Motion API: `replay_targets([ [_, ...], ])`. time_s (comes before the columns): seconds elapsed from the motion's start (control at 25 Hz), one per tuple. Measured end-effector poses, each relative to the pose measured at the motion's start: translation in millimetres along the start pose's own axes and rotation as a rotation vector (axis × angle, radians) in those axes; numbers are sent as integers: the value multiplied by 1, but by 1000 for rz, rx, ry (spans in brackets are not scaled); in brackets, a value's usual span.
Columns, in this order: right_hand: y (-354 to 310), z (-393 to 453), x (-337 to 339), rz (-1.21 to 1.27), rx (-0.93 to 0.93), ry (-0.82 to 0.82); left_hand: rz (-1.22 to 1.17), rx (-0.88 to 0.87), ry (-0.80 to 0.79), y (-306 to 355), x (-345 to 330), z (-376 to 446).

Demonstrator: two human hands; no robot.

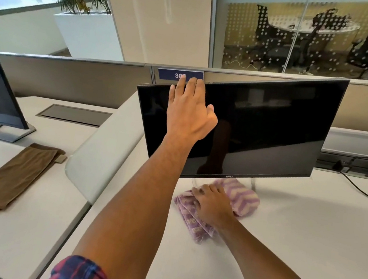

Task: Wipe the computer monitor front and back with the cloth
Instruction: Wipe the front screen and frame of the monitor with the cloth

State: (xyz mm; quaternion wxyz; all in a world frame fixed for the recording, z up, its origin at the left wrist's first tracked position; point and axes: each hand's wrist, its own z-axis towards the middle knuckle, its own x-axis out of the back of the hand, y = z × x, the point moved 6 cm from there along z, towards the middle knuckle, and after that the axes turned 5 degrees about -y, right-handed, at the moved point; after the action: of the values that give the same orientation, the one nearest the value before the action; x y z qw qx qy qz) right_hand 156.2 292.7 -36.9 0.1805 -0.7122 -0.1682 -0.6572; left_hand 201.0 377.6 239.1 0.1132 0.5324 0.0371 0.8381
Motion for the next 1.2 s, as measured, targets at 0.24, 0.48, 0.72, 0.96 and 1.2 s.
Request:
replay_targets([
  [0.24, 2, 2, -31, 83, -37, -36, 25, 0, 9, 0, -4, 0],
  [0.48, 31, -11, -34, 114, -14, 69, 3, -1, 22, -1, -3, 0],
  [0.72, 76, -27, -32, 75, -61, 73, -47, -6, 9, -3, 0, 0],
  [0.96, 148, -46, -37, 188, -498, 215, -63, -17, 21, -5, -1, -2],
  [1.2, 85, -38, -35, 240, -524, 309, -48, -24, 32, -7, -5, -1],
])
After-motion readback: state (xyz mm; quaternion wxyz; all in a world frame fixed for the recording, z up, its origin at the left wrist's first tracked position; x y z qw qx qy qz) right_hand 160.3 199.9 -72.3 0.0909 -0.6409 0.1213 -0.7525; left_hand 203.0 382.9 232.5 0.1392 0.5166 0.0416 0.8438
